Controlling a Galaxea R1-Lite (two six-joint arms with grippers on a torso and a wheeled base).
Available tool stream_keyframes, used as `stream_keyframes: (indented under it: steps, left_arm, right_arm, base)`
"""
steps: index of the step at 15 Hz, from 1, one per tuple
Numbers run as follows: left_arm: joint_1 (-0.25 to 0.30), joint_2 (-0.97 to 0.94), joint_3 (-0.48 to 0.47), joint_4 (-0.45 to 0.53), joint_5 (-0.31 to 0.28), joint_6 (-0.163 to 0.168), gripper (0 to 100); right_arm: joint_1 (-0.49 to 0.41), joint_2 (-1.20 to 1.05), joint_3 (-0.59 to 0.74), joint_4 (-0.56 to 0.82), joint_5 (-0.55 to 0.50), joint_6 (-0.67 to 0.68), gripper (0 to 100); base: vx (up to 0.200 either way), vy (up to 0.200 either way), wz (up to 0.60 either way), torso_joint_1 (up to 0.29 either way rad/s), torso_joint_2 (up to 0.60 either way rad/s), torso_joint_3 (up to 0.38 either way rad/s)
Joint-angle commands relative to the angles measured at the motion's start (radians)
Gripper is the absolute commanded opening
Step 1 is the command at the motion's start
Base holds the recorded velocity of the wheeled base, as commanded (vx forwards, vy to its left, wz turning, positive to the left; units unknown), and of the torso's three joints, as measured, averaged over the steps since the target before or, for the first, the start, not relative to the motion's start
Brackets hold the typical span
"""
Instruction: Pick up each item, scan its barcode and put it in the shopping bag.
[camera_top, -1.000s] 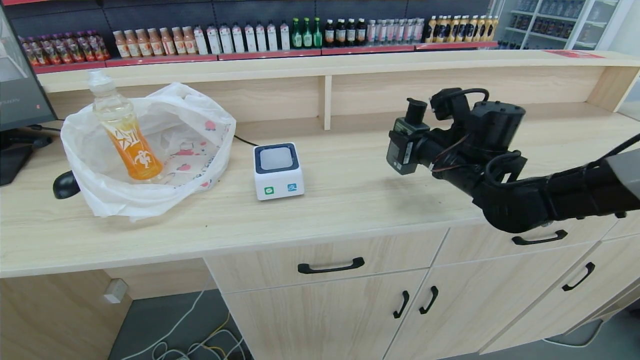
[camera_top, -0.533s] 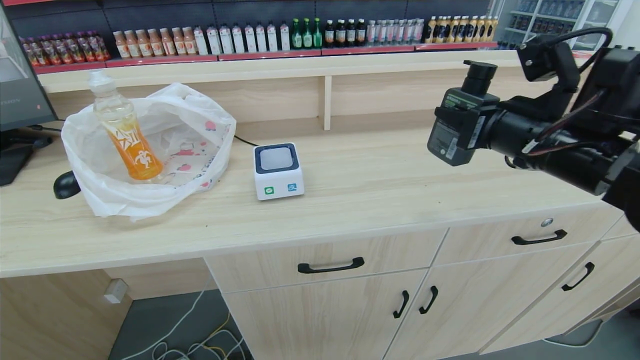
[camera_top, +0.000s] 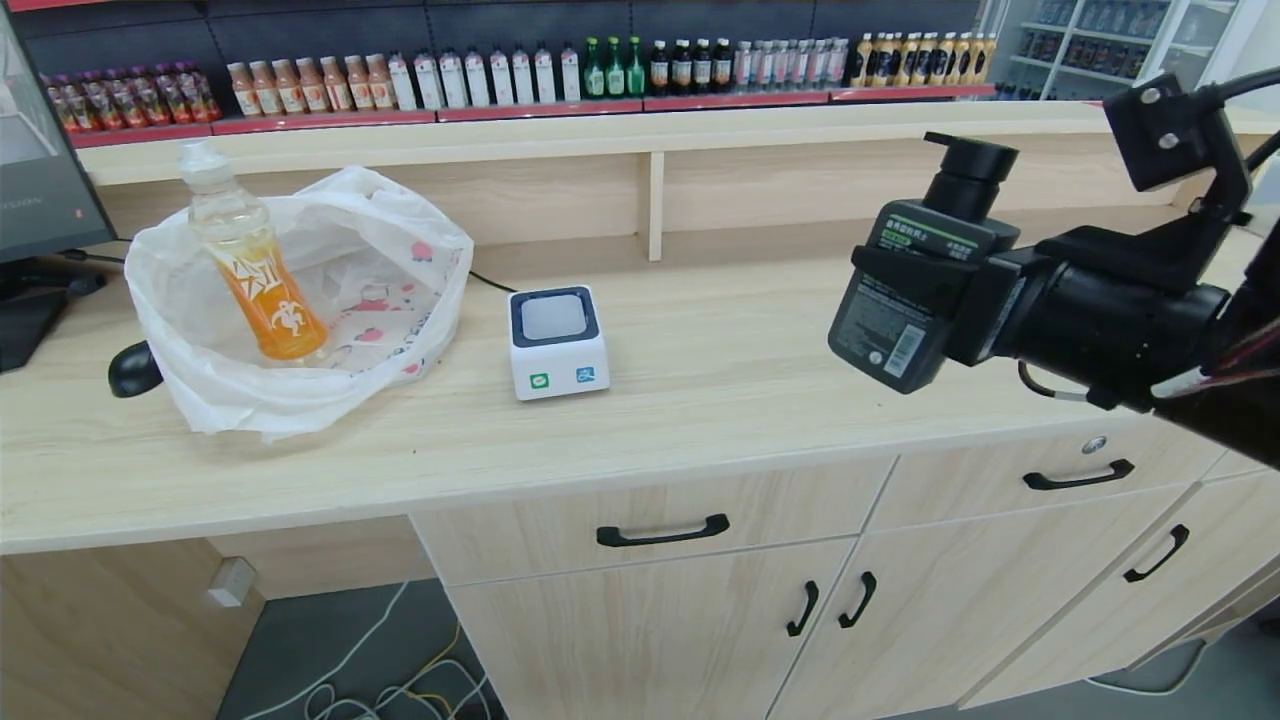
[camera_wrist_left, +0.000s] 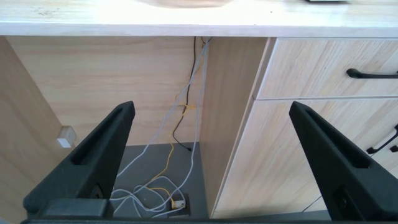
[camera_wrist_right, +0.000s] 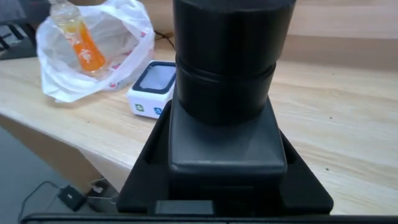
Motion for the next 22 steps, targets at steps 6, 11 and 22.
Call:
stream_keyframes:
  steps: [6, 11, 22]
  left_arm:
    - [0.0, 0.0, 0.0, 0.0, 0.0, 0.0, 100]
    - [-0.002, 0.0, 0.0, 0.0, 0.0, 0.0, 100]
    - [0.0, 0.0, 0.0, 0.0, 0.0, 0.0, 100]
  right_arm:
    - [0.055, -0.003, 0.245, -0.277, 0.18, 0.178, 0]
    - [0.158, 0.181, 0.27, -0.63, 0.225, 0.394, 0]
    - [0.209, 0.284, 0.229, -0.892, 0.403, 0.717, 0]
  base:
    - [0.0, 0.0, 0.0, 0.0, 0.0, 0.0]
    - [0.0, 0.0, 0.0, 0.0, 0.0, 0.0]
    - [0.0, 0.0, 0.0, 0.0, 0.0, 0.0]
